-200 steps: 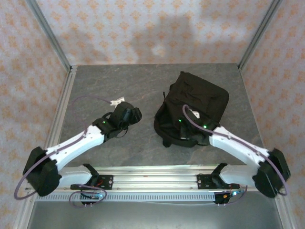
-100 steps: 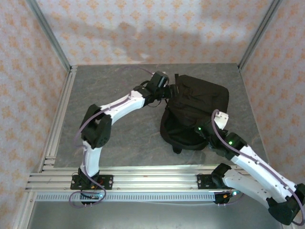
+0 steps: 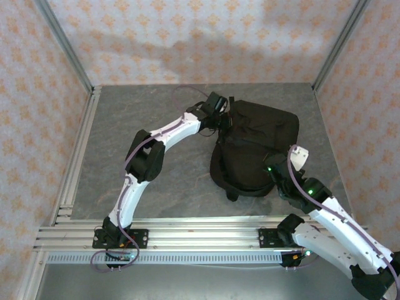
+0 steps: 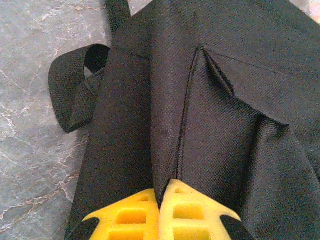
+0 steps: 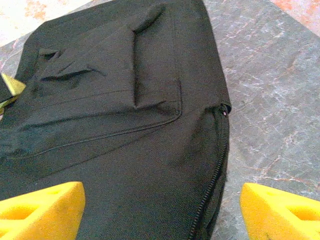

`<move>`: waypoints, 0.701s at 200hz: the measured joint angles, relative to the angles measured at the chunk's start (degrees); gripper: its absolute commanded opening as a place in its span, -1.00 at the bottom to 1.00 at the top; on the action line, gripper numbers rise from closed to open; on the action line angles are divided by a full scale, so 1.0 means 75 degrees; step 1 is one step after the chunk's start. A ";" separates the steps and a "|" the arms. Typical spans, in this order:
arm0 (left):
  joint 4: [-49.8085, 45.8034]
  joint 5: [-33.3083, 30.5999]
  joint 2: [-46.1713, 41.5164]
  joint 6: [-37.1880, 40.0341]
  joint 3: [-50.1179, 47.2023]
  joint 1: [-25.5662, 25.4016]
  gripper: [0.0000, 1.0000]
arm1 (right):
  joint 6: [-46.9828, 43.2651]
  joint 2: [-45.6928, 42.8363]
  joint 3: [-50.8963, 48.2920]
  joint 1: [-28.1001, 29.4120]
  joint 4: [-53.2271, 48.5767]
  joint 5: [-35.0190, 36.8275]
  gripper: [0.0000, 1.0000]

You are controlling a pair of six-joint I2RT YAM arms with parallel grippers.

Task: Pack the student bag
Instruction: Zip the student bag at the center of the table.

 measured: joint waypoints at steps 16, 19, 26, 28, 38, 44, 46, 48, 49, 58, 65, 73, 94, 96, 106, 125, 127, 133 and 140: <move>0.0764 0.0157 -0.0507 -0.0423 -0.1122 0.0125 -1.00 | -0.0175 0.0093 0.0000 0.0000 0.0134 -0.0280 0.58; 0.0915 0.0166 -0.0656 -0.0554 -0.1387 0.0152 -1.00 | -0.0213 0.0128 0.0000 0.0000 0.0169 -0.0344 0.58; 0.1224 0.0160 -0.1017 -0.0772 -0.2008 0.0221 -1.00 | -0.0350 0.0230 0.0000 -0.0012 0.0251 -0.0525 0.57; 0.1341 0.0152 -0.1142 -0.0819 -0.2229 0.0242 -1.00 | -0.0376 0.0256 0.0000 -0.0012 0.0268 -0.0568 0.57; 0.1705 0.0064 -0.1830 -0.1186 -0.3212 0.0364 -1.00 | -0.0551 0.0434 0.0003 -0.0015 0.0408 -0.0851 0.56; 0.1900 -0.0026 -0.2229 -0.1352 -0.3751 0.0434 -1.00 | -0.0662 0.0545 0.0003 -0.0026 0.0493 -0.1032 0.55; 0.1964 -0.0085 -0.2425 -0.1437 -0.3969 0.0460 -1.00 | -0.0702 0.0589 0.0009 -0.0026 0.0516 -0.1093 0.55; 0.2046 -0.0134 -0.2605 -0.1504 -0.4194 0.0490 -1.00 | -0.0734 0.0632 0.0015 -0.0026 0.0539 -0.1160 0.54; 0.2063 -0.0157 -0.2667 -0.1527 -0.4278 0.0501 -1.00 | -0.0746 0.0644 0.0017 -0.0026 0.0545 -0.1183 0.54; 0.2200 -0.0428 -0.3375 -0.1792 -0.5042 0.0624 -1.00 | -0.0860 0.0871 0.0067 -0.0026 0.0656 -0.1443 0.53; 0.2308 -0.0682 -0.3949 -0.2002 -0.5610 0.0731 -1.00 | -0.0921 0.1040 0.0122 -0.0026 0.0731 -0.1629 0.49; 0.2425 -0.1000 -0.4599 -0.2282 -0.6254 0.0851 -1.00 | -0.1014 0.1253 0.0227 -0.0026 0.0816 -0.1888 0.44; 0.2620 -0.1929 -0.6091 -0.3025 -0.7787 0.1072 -1.00 | -0.1174 0.1740 0.0533 -0.0026 0.1105 -0.2608 0.25; 0.2634 -0.2031 -0.6228 -0.3092 -0.7950 0.1081 -1.00 | -0.1151 0.1781 0.0562 -0.0029 0.1137 -0.2710 0.23; 0.2655 -0.2495 -0.6907 -0.3550 -0.8661 0.1113 -1.00 | -0.1250 0.2005 0.0667 -0.0026 0.1303 -0.3188 0.09; 0.2672 -0.3232 -0.7927 -0.4281 -0.9748 0.1113 -1.00 | -0.1428 0.2404 0.0752 0.0000 0.1632 -0.4430 -0.29; 0.2669 -0.3299 -0.8029 -0.4354 -0.9839 0.1113 -1.00 | -0.1483 0.2448 0.0749 0.0026 0.1652 -0.4575 -0.31; 0.2658 -0.3462 -0.8244 -0.4503 -1.0040 0.1113 -1.00 | -0.1565 0.2532 0.0749 0.0093 0.1714 -0.4963 -0.38; 0.2614 -0.3605 -0.8431 -0.4610 -1.0180 0.1113 -1.00 | -0.1661 0.2597 0.0749 0.0219 0.1757 -0.5351 -0.46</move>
